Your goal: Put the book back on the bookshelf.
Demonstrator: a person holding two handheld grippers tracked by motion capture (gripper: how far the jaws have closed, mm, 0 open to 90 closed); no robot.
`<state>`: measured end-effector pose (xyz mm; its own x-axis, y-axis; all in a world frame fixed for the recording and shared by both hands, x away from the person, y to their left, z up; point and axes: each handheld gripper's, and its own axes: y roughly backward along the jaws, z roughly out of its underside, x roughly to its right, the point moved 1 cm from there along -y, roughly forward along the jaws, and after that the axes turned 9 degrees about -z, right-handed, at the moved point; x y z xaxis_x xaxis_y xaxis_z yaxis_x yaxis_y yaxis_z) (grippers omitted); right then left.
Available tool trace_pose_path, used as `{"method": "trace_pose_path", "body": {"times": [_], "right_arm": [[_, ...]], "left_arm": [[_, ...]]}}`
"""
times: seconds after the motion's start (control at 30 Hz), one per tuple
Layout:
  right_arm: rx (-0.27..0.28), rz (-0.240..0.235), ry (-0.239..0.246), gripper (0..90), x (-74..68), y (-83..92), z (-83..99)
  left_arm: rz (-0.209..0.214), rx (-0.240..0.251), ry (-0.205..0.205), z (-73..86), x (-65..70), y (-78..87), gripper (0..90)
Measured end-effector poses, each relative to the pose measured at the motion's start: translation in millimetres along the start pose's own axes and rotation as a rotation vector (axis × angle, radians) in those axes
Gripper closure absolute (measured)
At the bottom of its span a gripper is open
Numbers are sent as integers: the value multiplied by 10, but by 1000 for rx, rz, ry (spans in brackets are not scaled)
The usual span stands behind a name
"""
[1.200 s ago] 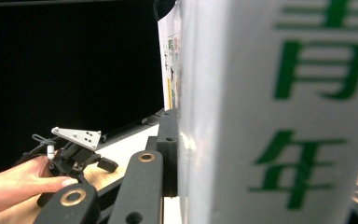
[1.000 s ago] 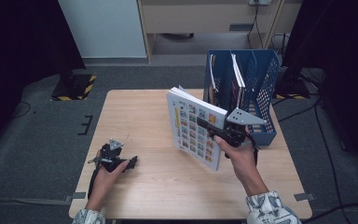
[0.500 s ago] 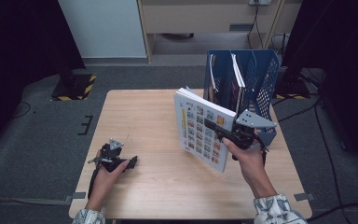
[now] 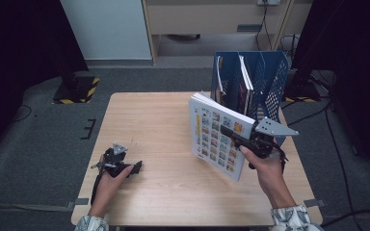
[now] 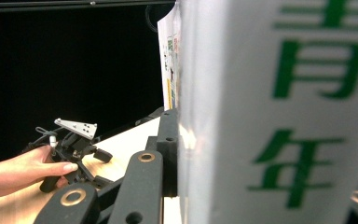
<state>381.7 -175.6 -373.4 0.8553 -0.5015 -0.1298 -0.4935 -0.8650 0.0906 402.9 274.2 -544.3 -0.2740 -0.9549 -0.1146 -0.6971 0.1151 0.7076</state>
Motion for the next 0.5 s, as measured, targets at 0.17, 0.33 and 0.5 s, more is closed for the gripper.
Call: {"method": "trace_pose_path", "body": {"times": [0.17, 0.33, 0.5], "right_arm": [[8, 4, 2, 740, 3, 77, -12], [3, 10, 0, 740, 8, 133, 10], [1, 21, -6, 740, 27, 204, 49]], "left_arm": [[0, 1, 0, 0, 0, -1, 0], [0, 1, 0, 0, 0, -1, 0], [0, 1, 0, -1, 0, -2, 0]]}}
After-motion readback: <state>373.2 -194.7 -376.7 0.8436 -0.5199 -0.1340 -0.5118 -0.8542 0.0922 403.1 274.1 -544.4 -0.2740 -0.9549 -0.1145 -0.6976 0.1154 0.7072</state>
